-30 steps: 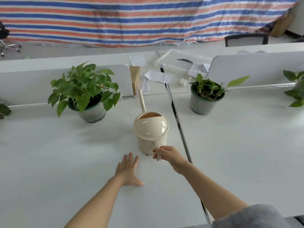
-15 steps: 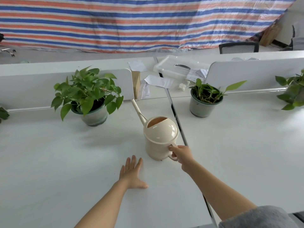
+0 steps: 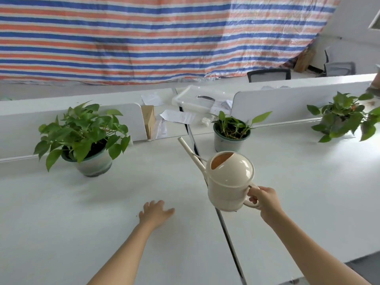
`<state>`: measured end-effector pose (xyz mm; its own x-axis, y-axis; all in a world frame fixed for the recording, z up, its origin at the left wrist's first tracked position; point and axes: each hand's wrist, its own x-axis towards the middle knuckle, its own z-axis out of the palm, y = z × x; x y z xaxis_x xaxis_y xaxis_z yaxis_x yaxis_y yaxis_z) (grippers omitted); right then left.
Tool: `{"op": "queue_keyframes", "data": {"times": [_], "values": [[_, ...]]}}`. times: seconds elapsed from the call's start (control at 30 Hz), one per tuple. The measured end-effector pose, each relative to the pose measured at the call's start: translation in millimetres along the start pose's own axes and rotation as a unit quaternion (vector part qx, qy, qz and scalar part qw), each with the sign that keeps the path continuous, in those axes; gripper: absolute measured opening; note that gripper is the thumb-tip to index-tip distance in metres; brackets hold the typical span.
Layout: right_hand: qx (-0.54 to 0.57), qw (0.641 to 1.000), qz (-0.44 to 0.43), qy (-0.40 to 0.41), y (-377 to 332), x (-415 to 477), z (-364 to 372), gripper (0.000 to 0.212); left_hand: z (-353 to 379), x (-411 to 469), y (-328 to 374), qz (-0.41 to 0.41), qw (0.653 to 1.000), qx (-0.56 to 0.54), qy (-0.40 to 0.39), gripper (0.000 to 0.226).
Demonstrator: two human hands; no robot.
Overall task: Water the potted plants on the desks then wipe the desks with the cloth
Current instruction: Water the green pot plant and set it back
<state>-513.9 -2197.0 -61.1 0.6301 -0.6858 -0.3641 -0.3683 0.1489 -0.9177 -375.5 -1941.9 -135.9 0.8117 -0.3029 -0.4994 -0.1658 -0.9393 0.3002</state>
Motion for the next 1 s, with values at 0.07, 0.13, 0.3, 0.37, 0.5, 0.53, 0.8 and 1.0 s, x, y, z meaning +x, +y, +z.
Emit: {"op": "queue_keyframes", "data": {"times": [0.07,0.13,0.3,0.37,0.5,0.53,0.8,1.0], "values": [[-0.013,1.000,-0.010,0.006,-8.0,11.1,-27.1,0.026,-5.1,7.5,27.1,0.012,1.000,-0.009,0.009,0.058],[-0.020,1.000,-0.017,0.012,-15.7,22.0,-56.3,0.028,-7.8,15.4,61.3,0.024,0.999,-0.015,0.014,0.057],[-0.002,0.999,-0.026,0.021,-33.2,52.8,-127.2,0.029,-11.3,32.2,154.8,0.069,0.998,-0.013,0.000,0.059],[-0.010,0.999,-0.030,0.022,-40.3,68.8,-155.4,0.037,-13.2,37.9,191.5,0.085,0.996,0.002,0.003,0.060],[-0.045,0.998,-0.026,0.029,-56.6,94.8,-188.6,0.026,-19.5,47.4,242.2,0.104,0.994,0.033,0.024,0.064],[-0.049,0.998,-0.022,0.031,-61.2,103.8,-197.1,0.026,-20.3,48.7,254.9,0.108,0.993,0.032,0.028,0.065],[-0.075,0.996,-0.036,0.028,-83.5,148.8,-216.1,0.024,-33.3,66.1,299.6,0.115,0.989,0.050,0.075,0.068],[-0.112,0.992,-0.051,0.000,-90.4,162.2,-221.4,0.036,-37.3,85.0,308.6,0.102,0.986,0.104,0.086,0.068]]}}
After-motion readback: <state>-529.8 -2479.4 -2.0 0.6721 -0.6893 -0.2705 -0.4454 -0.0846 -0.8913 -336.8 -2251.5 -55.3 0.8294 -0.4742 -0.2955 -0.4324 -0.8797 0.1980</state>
